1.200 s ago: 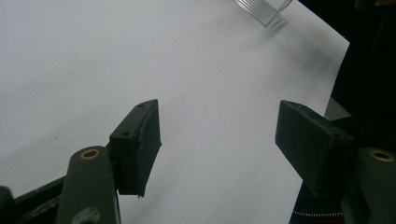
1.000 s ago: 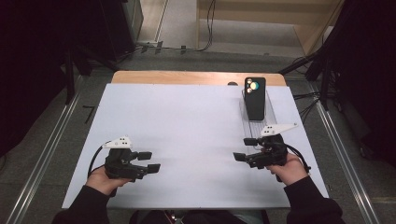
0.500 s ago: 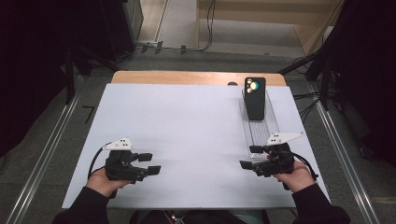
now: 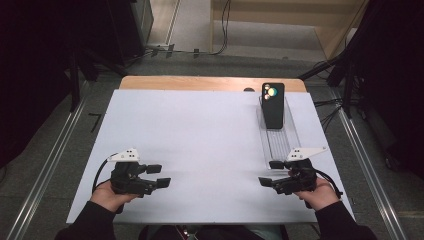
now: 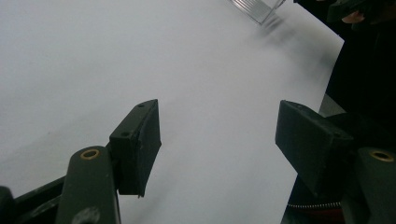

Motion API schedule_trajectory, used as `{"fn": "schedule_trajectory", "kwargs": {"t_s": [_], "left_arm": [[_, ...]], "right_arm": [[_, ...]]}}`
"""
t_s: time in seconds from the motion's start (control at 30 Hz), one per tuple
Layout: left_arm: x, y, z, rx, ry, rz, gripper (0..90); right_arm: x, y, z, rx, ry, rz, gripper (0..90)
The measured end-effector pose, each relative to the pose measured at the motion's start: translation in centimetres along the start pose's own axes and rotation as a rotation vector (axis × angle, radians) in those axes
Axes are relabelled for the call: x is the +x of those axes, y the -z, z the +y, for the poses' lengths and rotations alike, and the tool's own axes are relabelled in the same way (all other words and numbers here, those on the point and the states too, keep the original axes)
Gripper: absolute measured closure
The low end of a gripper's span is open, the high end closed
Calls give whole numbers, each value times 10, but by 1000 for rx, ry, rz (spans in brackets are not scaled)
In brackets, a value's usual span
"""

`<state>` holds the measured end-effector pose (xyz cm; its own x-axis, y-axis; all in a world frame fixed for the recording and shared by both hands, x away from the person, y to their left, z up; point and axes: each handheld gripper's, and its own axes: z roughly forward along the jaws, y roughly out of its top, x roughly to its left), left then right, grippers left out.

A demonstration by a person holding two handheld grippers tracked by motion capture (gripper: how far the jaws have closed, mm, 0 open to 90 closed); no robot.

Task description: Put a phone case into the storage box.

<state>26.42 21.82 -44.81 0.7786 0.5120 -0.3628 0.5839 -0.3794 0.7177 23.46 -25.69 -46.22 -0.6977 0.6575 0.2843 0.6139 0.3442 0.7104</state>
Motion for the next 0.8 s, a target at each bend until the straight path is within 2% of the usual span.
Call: {"fn": "schedule_trajectory", "kwargs": {"t_s": [0.8], "left_arm": [[2,1,0,-1,4,3,314]], "right_arm": [[-2,-1,-2,3,-3,3,208]]}}
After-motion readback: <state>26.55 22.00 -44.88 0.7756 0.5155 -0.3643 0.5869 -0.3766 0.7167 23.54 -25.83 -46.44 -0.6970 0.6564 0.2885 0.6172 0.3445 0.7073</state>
